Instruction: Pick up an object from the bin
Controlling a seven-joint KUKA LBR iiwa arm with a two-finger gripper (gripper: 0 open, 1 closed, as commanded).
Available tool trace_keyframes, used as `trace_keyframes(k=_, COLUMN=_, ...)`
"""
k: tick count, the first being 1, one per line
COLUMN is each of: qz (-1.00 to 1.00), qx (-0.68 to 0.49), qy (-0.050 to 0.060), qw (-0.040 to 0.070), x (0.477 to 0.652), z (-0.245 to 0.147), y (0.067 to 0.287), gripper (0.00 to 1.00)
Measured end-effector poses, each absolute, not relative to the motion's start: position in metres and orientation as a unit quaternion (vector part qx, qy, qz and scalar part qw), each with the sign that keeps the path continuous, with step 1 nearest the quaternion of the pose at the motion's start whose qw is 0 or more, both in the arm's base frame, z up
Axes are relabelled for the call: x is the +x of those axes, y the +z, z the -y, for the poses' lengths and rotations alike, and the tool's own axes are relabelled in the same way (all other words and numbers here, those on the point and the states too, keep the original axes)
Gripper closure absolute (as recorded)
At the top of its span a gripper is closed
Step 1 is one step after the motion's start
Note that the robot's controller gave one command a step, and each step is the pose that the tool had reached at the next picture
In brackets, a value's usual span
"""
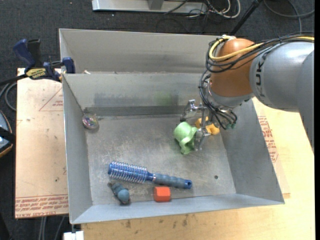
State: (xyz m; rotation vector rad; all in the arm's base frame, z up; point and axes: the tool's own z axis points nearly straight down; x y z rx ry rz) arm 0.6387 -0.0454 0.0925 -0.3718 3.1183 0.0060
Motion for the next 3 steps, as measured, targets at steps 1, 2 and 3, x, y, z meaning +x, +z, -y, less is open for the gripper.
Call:
trace_keyframes(k=1, qz=-0.993, qx=-0.117, qy=0.0, qw=0.001, x=0.639, z=0.048, y=0.093, gripper=1.0)
trace_keyframes(k=2, qz=-0.988, qx=-0.151, qy=-0.001, qw=0.006, x=0.62, z=0.029, y=0.306, gripper=1.0)
trace_keyframes(k=3, qz=-0.942, qx=-0.336, qy=0.001, qw=0.002, x=0.649, z=-0.072, y=0.27, gripper=1.0)
